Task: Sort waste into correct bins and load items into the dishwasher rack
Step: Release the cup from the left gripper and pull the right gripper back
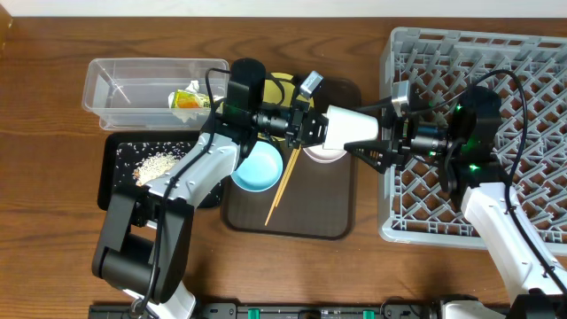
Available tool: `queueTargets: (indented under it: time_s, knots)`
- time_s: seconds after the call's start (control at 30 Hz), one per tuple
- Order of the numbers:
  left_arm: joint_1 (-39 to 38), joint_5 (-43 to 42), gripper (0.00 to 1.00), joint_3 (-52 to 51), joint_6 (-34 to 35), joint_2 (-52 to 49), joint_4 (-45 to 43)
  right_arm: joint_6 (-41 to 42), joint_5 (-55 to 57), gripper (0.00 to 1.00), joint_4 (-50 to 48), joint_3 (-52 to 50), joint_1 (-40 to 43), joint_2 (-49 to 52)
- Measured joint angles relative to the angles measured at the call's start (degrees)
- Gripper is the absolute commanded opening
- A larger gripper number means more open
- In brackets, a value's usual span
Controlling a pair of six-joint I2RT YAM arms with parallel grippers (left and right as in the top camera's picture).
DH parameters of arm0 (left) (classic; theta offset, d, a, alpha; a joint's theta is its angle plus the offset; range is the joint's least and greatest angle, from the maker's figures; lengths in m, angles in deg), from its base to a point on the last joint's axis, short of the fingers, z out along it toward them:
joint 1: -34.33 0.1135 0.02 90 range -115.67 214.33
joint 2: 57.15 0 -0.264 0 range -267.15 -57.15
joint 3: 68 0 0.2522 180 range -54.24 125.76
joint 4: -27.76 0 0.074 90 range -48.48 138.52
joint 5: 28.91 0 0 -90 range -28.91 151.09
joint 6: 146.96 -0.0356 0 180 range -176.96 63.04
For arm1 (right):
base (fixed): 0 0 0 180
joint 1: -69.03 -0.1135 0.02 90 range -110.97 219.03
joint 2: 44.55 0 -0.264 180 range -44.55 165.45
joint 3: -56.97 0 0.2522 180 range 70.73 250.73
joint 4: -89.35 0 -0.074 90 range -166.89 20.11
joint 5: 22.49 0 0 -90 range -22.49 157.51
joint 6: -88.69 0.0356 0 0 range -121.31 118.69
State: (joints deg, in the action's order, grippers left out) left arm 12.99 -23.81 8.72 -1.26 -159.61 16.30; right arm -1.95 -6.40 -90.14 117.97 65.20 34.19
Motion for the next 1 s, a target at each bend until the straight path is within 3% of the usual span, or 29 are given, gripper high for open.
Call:
queueTargets:
  time_s: [0.2,0.33,0.43,0.57,1.0]
  knots:
    - [0.0,0.3,0.06,0.0,0.0,0.0,-0.2,0.0,-0.3,0.73,0.2,0.0,0.0,0.0]
    - [0.0,0.5,0.08,0.0,0.0,0.0,-0.2,0.0,-0.8,0.63,0.2,0.0,0.0,0.0]
    - [0.0,0.1,0.24,0.0,-0.3,0.0,-0.3,0.1,-0.5,0.57,0.2,0.0,0.0,0.0]
    - [-0.2,-0.6,0.28,0.0,-2.1,0.0,-0.3,0.2,0.8,0.47,0.7,0.0,0.0,0.0]
    - [6.5,0.2,0.30,0.0,-6.3,0.0,-0.3,2.3,5.0,0.40,4.5,0.0,3.6,0.0]
